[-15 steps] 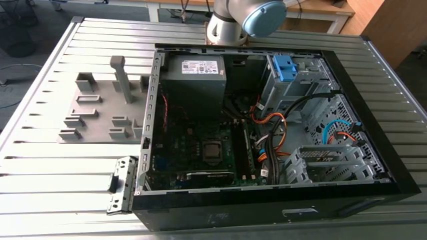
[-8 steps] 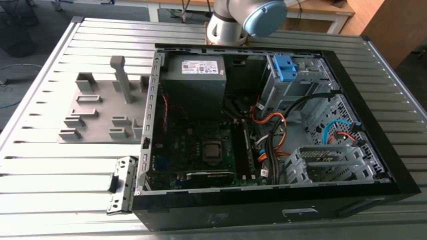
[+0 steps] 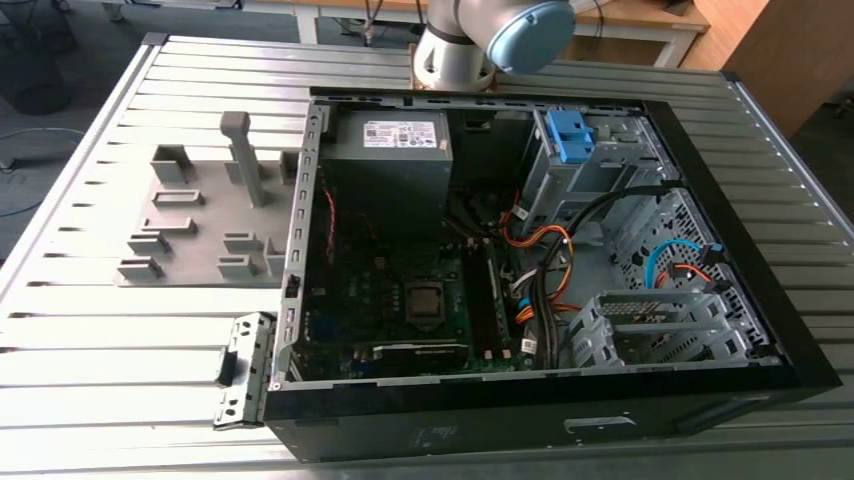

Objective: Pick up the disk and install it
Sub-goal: 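Pick up the disk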

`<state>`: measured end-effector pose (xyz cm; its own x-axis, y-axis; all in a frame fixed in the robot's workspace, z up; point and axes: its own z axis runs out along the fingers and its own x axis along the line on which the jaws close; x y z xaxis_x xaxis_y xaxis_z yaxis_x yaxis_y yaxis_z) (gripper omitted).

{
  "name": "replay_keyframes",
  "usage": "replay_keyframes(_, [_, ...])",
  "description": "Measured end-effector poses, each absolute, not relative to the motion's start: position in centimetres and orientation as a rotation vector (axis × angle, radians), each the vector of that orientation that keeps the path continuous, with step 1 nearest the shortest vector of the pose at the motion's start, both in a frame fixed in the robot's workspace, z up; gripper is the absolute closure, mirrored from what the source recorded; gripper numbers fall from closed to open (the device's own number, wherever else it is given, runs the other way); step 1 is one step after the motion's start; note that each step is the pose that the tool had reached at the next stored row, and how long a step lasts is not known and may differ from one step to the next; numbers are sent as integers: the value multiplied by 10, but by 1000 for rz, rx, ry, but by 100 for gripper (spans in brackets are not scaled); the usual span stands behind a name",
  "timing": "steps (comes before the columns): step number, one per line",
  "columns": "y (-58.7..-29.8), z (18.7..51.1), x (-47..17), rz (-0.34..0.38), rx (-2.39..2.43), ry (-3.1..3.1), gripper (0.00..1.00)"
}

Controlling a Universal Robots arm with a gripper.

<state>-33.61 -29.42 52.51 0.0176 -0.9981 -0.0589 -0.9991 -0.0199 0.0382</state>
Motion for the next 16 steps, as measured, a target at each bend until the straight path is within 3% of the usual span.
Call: replay_keyframes(16, [-294, 525, -322, 108, -2231, 2189, 64])
